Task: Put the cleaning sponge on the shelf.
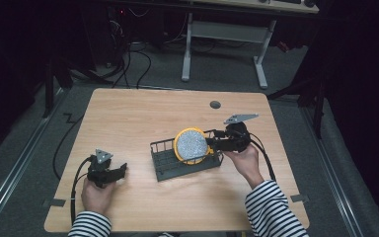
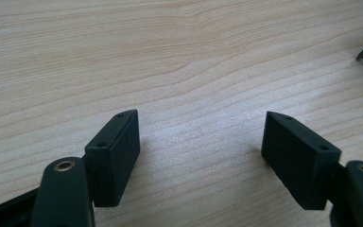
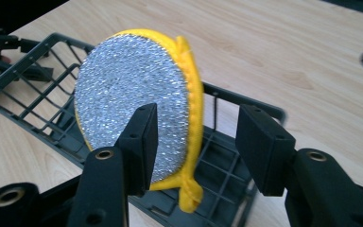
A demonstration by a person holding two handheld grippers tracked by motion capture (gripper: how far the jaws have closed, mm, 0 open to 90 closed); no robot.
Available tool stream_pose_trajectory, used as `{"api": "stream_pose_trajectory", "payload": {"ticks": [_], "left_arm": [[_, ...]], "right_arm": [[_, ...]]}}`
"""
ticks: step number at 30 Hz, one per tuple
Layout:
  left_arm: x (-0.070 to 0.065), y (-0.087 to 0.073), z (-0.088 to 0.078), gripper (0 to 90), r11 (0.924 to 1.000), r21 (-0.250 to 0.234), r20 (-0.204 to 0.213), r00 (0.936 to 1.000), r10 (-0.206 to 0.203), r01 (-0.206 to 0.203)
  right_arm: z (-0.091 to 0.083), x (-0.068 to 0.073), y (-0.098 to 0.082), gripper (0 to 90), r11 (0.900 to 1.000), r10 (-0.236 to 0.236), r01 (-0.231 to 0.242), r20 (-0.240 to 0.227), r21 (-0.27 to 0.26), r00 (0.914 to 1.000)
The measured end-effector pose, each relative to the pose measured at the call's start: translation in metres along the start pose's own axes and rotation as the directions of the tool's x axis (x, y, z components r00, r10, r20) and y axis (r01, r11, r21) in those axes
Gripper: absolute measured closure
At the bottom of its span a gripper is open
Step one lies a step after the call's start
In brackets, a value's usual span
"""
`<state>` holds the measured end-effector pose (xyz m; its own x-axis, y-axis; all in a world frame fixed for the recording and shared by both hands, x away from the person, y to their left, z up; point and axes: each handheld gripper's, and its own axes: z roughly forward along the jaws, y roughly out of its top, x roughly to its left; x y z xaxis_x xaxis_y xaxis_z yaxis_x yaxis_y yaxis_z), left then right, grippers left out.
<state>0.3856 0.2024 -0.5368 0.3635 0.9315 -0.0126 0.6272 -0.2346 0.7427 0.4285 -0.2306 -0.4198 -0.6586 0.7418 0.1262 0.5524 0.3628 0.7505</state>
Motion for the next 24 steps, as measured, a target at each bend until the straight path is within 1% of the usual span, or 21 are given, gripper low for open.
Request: {"api": "stream_pose_trajectory", "payload": {"ticks": [3,8,11,15,19,20,24], "left_arm": [[0.000,0.000,0.000,29.2,1.0000,0.000,0.000,1.0000,0.000,0.000],[0.000,0.000,0.000,29.2,1.0000,0.001,0.001,1.0000,0.000,0.000],[0.000,0.000,0.000,29.2,1.0000,0.001,0.002,1.0000,0.000,0.000],[0.000,0.000,0.000,29.5,1.0000,0.000,0.003,1.0000,-0.001,0.001],[0.000,0.000,0.000,29.7,1.0000,0.000,0.002,1.0000,-0.001,0.001],[0.000,0.000,0.000,29.7,1.0000,-0.001,0.002,1.0000,-0.002,0.002],[0.000,0.000,0.000,29.7,1.0000,0.000,0.002,1.0000,-0.002,0.002]], "right_arm": [[-0.007,-0.003,0.000,50.5,1.000,0.009,-0.009,0.019,-0.011,0.9998],[-0.020,-0.007,0.000,53.9,0.999,0.023,-0.021,0.035,-0.037,0.9991],[-0.027,-0.008,-0.001,54.4,0.998,0.029,-0.027,0.042,-0.050,0.9987],[-0.036,-0.010,-0.003,54.9,0.998,0.040,-0.036,0.063,-0.053,0.9973],[-0.046,-0.013,-0.005,55.1,0.998,0.040,-0.036,0.080,-0.060,0.9960],[-0.049,-0.014,-0.006,55.1,0.997,0.048,-0.043,0.086,-0.064,0.9951],[-0.059,-0.016,-0.009,55.3,0.995,0.056,-0.048,0.101,-0.083,0.9933]]}}
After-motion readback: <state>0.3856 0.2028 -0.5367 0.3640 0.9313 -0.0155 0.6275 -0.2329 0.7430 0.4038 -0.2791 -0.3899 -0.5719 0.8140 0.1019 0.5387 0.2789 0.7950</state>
